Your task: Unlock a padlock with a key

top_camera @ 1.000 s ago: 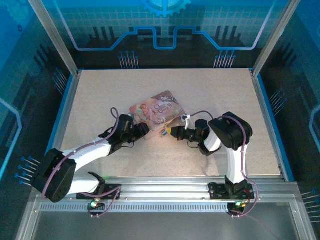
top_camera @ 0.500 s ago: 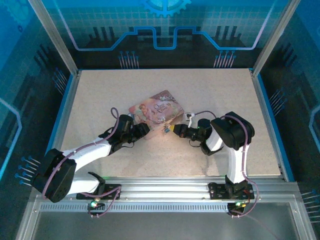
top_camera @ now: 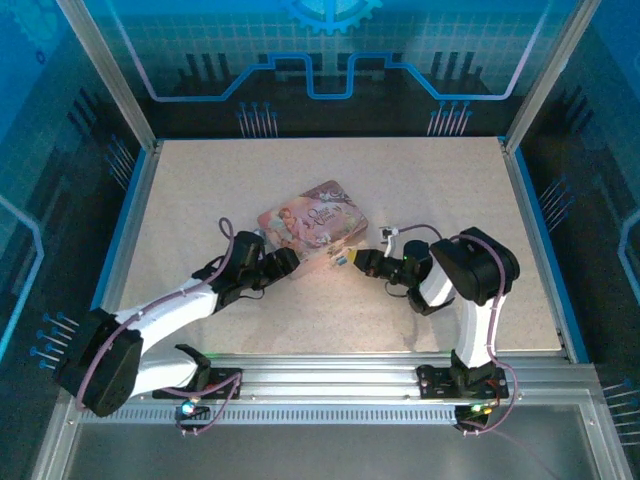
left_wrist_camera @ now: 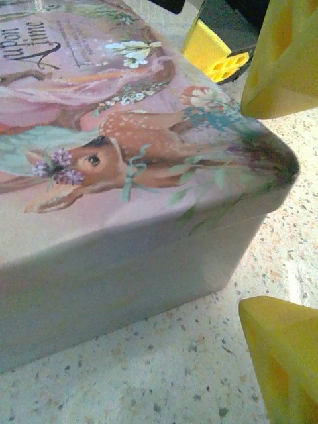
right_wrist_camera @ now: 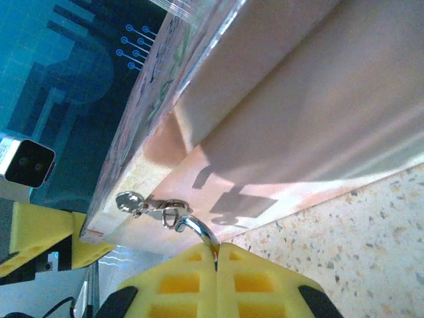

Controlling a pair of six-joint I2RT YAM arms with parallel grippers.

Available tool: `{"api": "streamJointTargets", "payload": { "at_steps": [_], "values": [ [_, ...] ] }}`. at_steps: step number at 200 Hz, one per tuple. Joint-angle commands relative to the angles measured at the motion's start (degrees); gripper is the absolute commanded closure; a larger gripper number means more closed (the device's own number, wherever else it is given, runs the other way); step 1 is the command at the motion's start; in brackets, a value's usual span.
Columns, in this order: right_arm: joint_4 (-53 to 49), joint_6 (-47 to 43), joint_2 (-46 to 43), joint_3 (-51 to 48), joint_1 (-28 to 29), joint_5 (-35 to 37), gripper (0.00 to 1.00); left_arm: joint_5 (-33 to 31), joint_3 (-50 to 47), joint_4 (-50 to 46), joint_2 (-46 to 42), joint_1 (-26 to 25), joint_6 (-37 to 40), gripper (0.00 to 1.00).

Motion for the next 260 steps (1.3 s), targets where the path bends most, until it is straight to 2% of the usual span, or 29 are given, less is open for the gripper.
{"api": "streamJointTargets", "payload": {
  "at_steps": [1,39,67,105,134,153,182,213,260],
  "values": [
    [-1.52,-2.42,-4.05,-1.53,-0.79,0.60,0.97,-2.66,1.70,-5.30,-3.55,-0.25,3.67,0.23],
    [-11.42,-6.90,-11.88,-3.10,-0.80,-0.43,0.97,-4.90,2.69,-11.20,-8.03,0.58,7.81,0.20],
    [-23.18,-12.00,-19.09,-2.74,-0.02,-2.32,0.97,-6.54,1.78,-13.41,-11.89,0.87,9.50,0.19],
    [-45.85,-21.05,-31.31,-1.03,2.76,-0.52,0.97,-8.13,0.69,-16.21,-15.76,1.23,11.79,0.18],
    [-68.00,-27.74,-39.78,2.24,4.60,3.49,0.96,-9.41,0.81,-17.89,-17.12,1.40,13.84,0.15],
    [-77.17,-29.67,-43.16,3.85,5.61,4.78,0.96,-9.86,1.11,-18.54,-17.17,1.54,15.04,0.12],
    [-87.03,-29.68,-45.60,5.87,7.22,7.12,0.96,-9.68,1.20,-18.30,-17.27,1.68,15.81,0.08],
    [-95.14,-30.82,-44.55,8.71,7.82,9.22,0.96,-8.61,0.59,-17.05,-17.27,1.79,15.39,0.05],
    [-94.20,-29.37,-40.96,9.02,7.82,9.34,0.95,-7.43,-0.29,-15.74,-16.65,2.15,15.09,0.04]
  ]
}}
